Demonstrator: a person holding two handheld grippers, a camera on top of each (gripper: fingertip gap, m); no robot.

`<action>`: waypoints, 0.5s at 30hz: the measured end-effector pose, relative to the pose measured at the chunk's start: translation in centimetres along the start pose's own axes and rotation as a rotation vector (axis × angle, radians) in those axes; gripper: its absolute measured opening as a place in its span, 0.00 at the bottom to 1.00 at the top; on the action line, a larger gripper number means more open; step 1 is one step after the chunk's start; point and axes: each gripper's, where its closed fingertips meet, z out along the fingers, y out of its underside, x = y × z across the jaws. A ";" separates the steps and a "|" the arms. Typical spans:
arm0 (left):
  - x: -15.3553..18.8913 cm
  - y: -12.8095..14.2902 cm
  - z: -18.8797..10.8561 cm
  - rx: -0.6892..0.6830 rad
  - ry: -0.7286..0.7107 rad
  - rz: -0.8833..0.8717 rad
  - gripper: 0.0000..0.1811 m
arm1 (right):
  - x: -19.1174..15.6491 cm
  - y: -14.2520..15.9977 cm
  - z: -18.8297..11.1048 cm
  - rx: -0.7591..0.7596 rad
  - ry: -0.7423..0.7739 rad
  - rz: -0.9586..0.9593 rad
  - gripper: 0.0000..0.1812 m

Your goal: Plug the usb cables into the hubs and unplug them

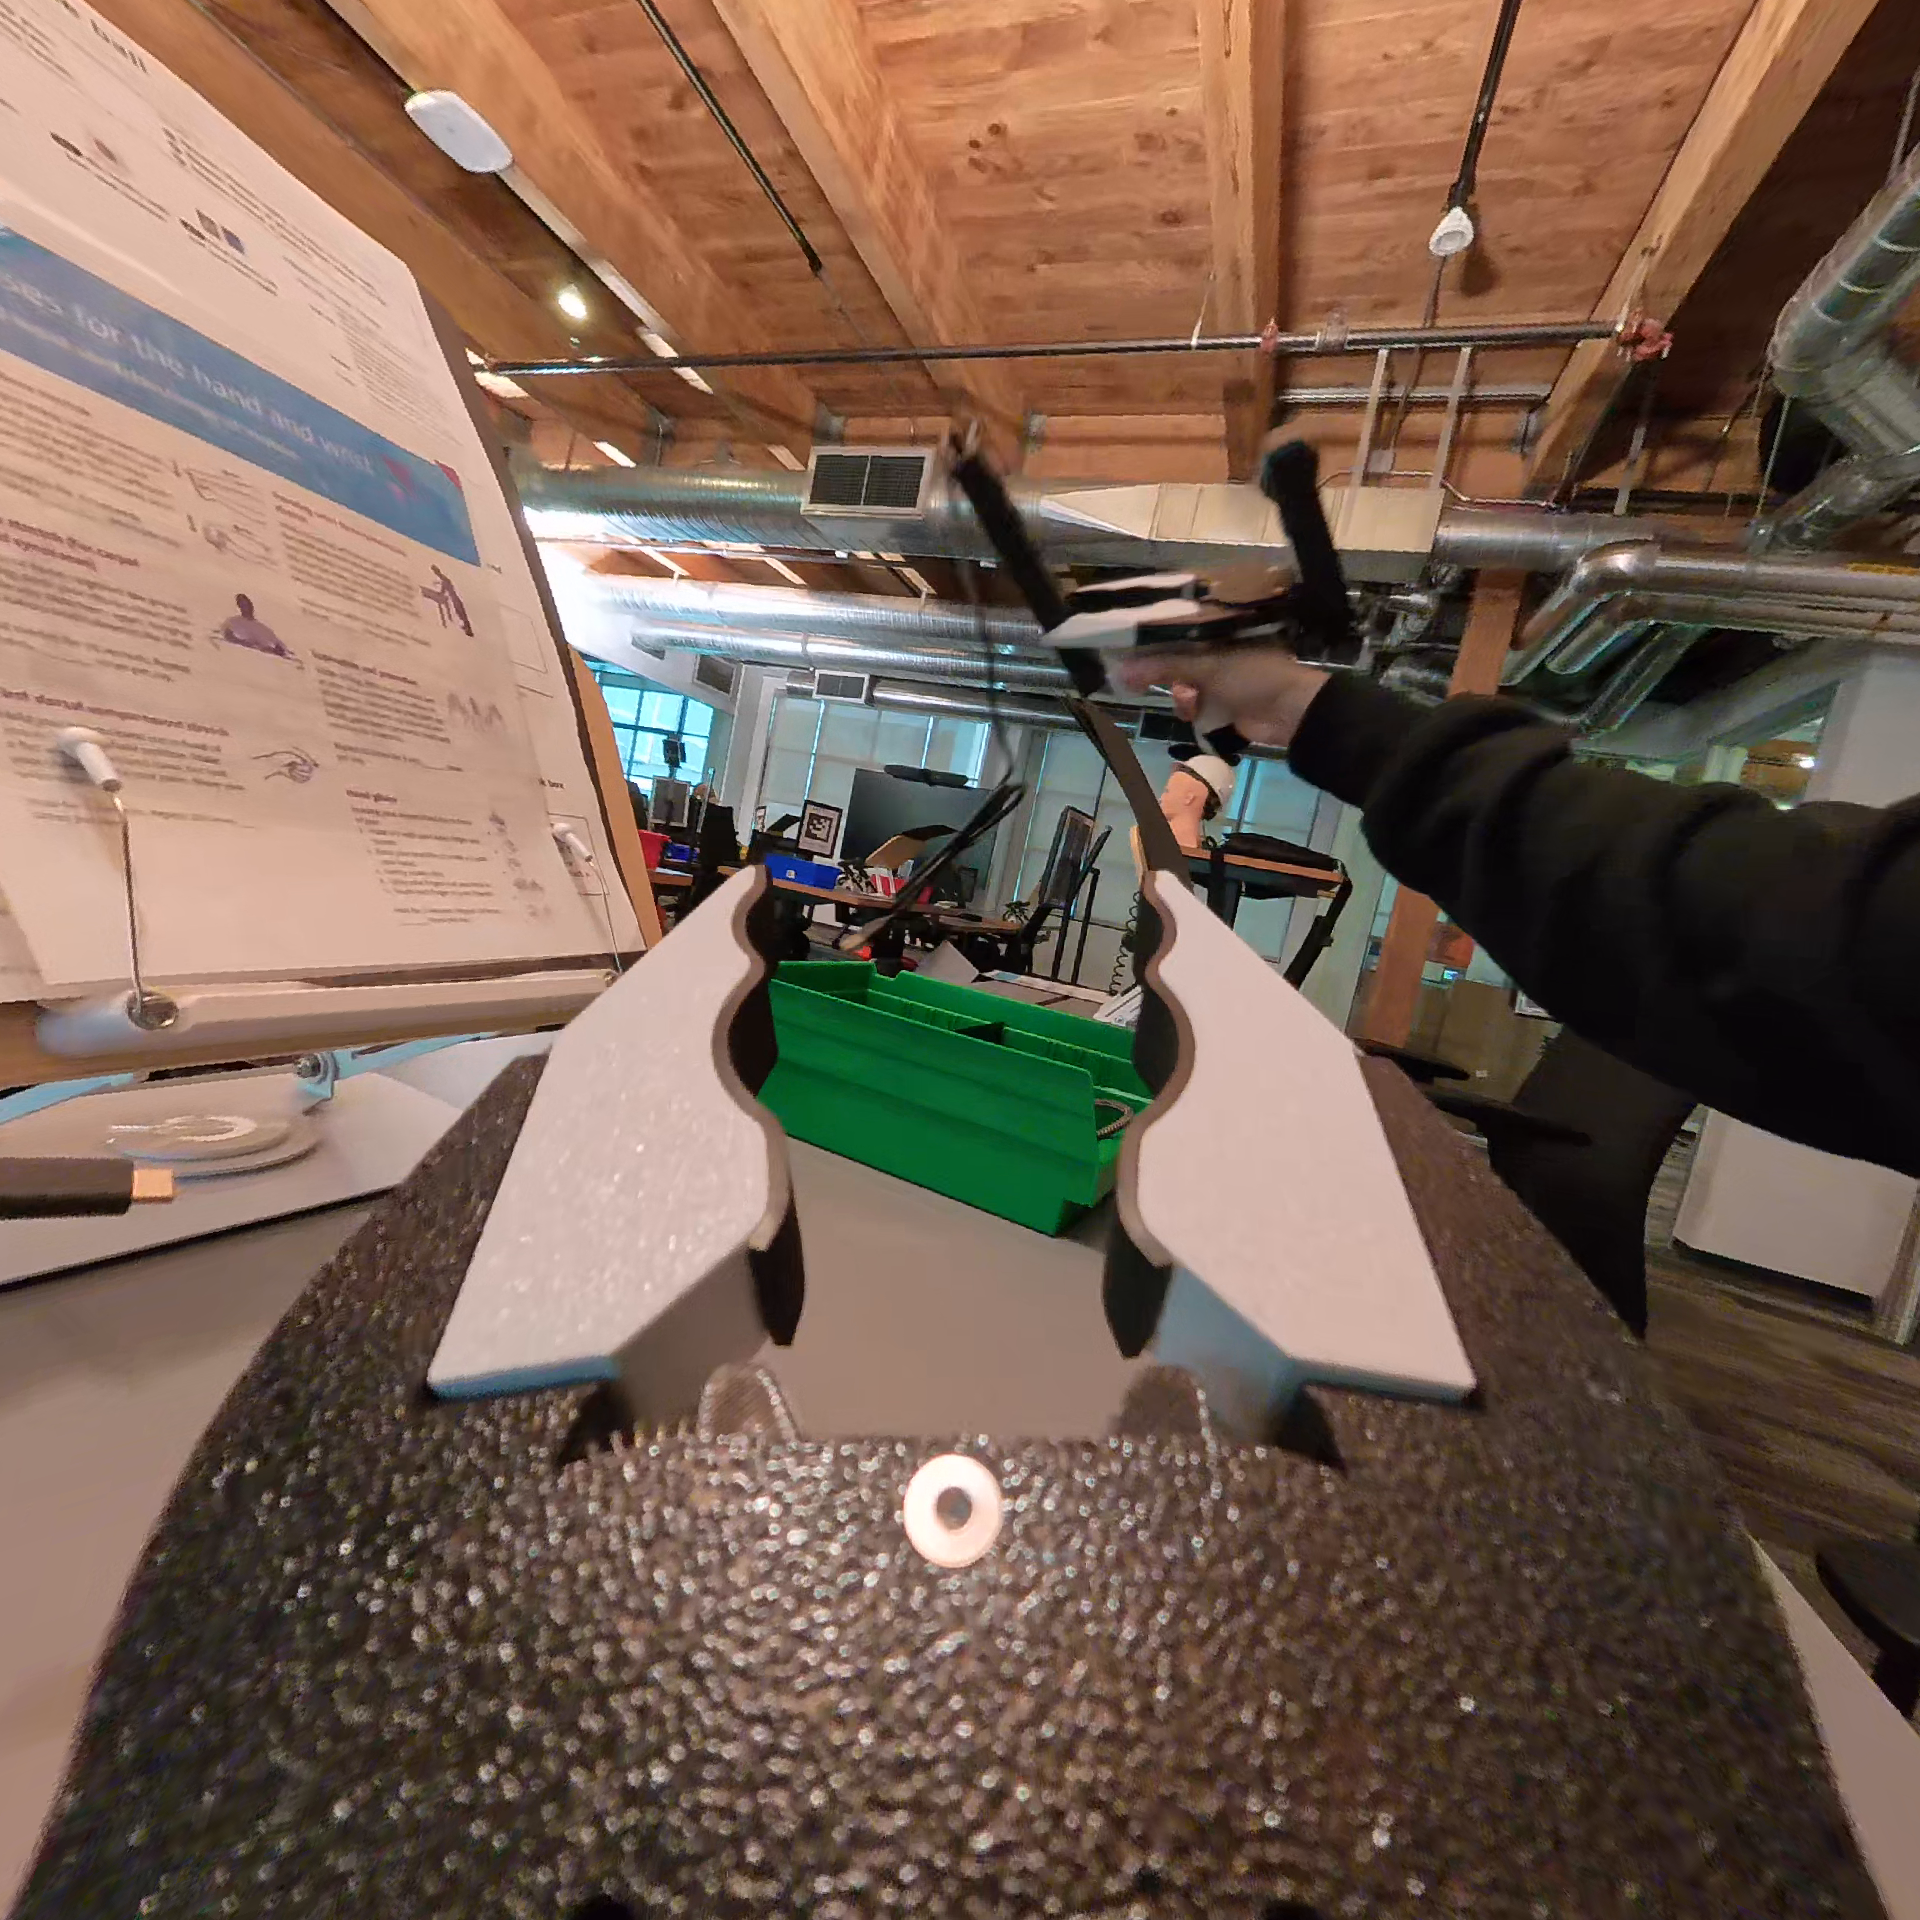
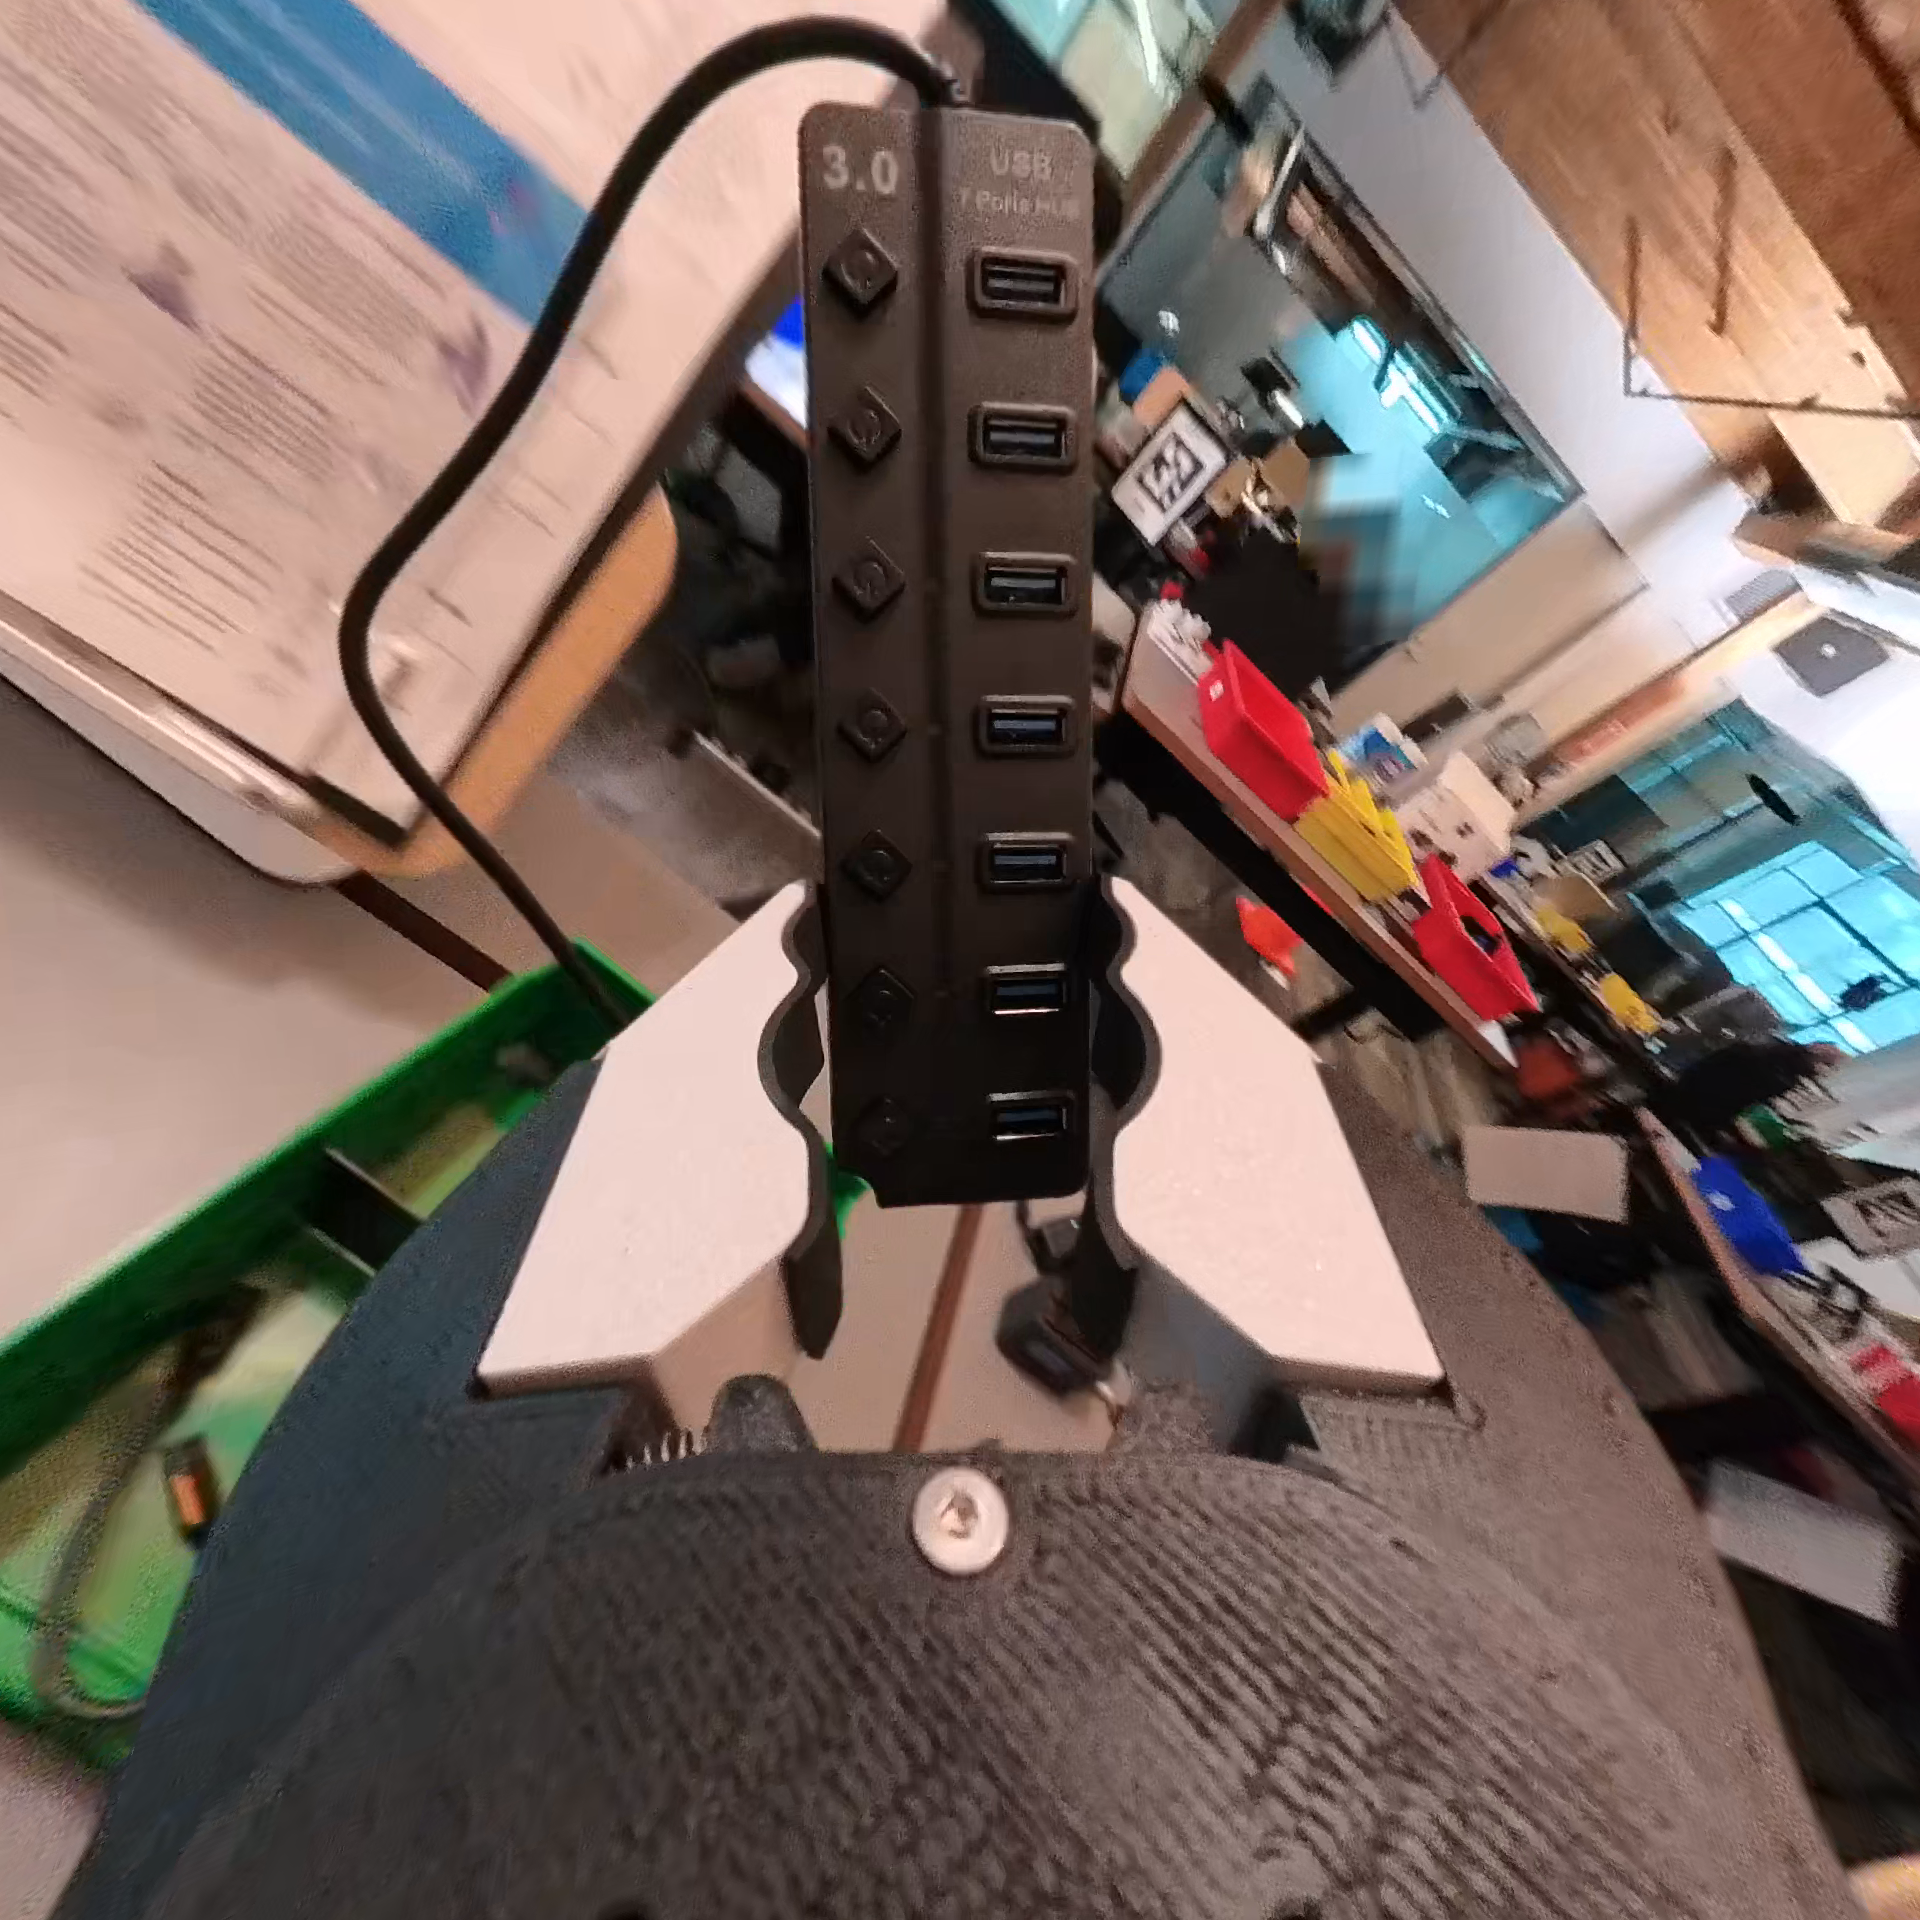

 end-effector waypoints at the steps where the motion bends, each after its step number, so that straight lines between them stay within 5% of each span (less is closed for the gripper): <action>1: 0.1 0.1 0.0 -0.001 0.010 -0.006 0.37 | 0.0 1.4 1.0 -0.043 0.006 -0.033 0.28; 10: -0.1 1.0 0.0 -0.027 0.034 -0.047 0.36 | -6.9 16.5 5.9 -0.588 -0.255 -0.375 0.28; 15: 0.4 1.5 0.3 -0.052 0.051 -0.048 0.35 | -9.8 18.2 7.9 -0.628 -0.375 -0.492 0.28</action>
